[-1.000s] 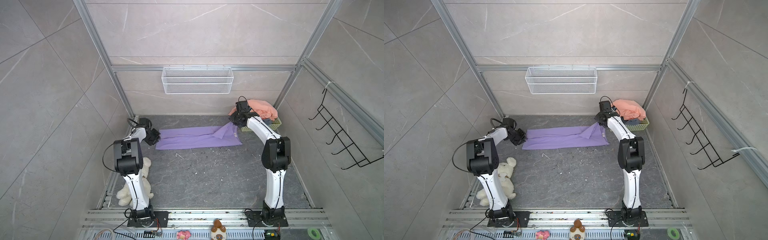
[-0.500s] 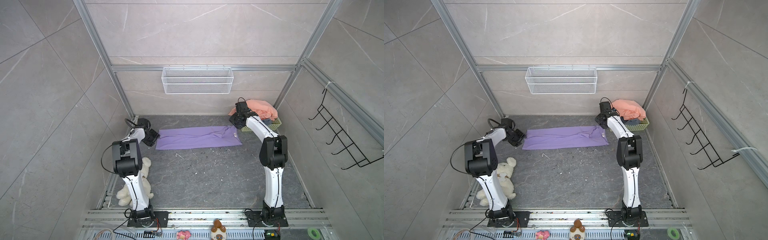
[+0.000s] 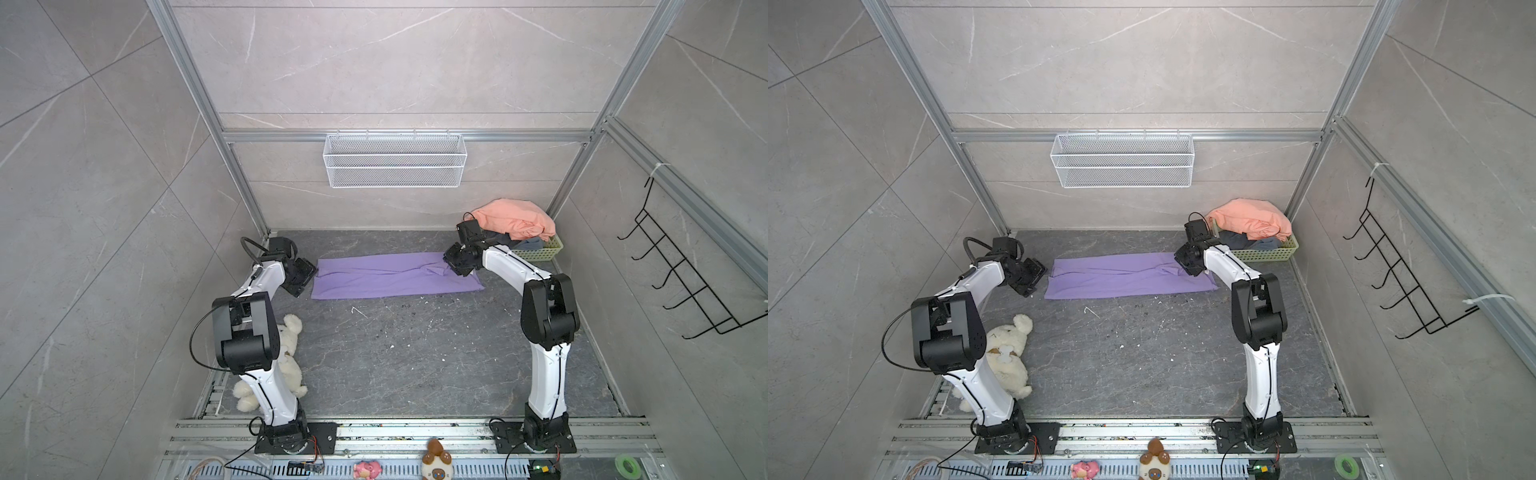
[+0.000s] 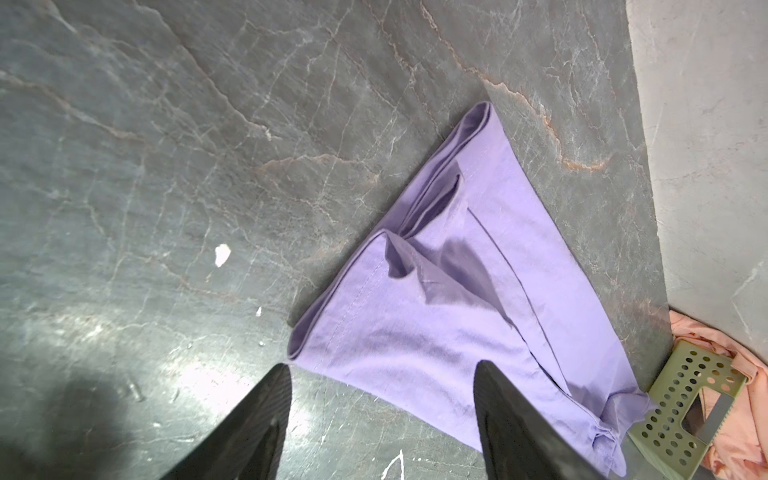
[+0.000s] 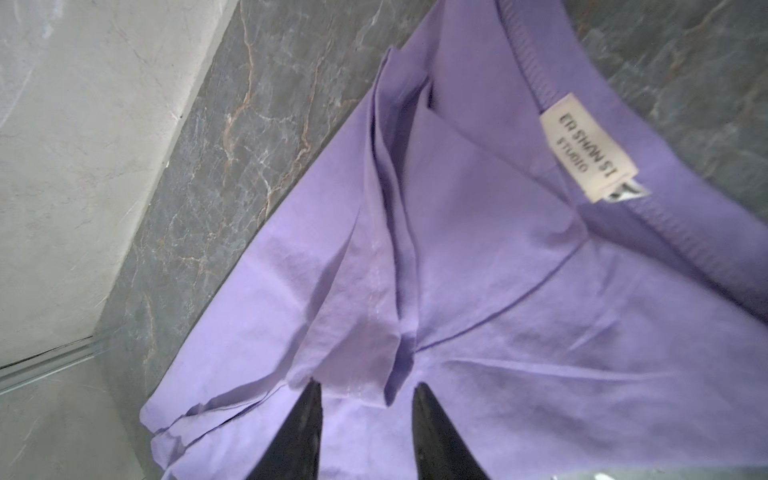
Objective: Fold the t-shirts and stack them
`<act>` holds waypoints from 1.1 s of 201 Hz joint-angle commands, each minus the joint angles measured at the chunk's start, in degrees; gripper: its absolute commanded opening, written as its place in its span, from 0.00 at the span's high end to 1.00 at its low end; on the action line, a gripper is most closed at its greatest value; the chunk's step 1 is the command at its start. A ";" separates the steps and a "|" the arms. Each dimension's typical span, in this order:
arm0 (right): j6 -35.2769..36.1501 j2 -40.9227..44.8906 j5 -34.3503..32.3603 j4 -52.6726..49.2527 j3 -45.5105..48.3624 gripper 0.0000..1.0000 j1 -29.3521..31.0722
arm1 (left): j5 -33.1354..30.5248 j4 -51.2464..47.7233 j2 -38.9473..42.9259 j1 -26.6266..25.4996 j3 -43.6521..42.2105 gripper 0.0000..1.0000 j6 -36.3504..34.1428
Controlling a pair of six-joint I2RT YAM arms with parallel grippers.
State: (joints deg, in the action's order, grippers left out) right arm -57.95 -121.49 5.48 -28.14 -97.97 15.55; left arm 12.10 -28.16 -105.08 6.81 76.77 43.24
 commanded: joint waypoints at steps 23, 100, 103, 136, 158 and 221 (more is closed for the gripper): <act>-1.01 -4.37 0.52 -0.63 -3.47 0.62 0.17 | 0.39 1.35 3.75 0.22 -2.20 0.28 -0.63; -0.91 -9.97 0.71 -3.94 -9.01 0.67 1.21 | 0.59 1.78 3.74 0.27 -1.80 0.28 0.06; -0.81 -10.19 0.75 -3.94 -9.19 0.69 1.22 | 0.61 1.79 3.66 0.29 -1.80 0.28 0.08; -0.67 -11.49 0.85 -4.05 -11.33 0.94 1.16 | 0.68 2.07 3.32 0.29 -1.80 0.28 0.54; -0.70 -11.22 0.81 -3.94 -13.17 0.96 1.36 | 0.81 2.03 2.75 0.22 -1.54 0.29 0.57; 5.03 -21.13 3.08 -6.88 -30.02 0.87 1.91 | 0.85 2.23 1.03 0.27 -1.71 0.29 0.62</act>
State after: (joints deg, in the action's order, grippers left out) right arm -56.66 -136.79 7.09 -32.38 -121.10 16.78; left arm 12.16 -26.68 -103.81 6.79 74.35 43.33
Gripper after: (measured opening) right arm 0.087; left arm 0.714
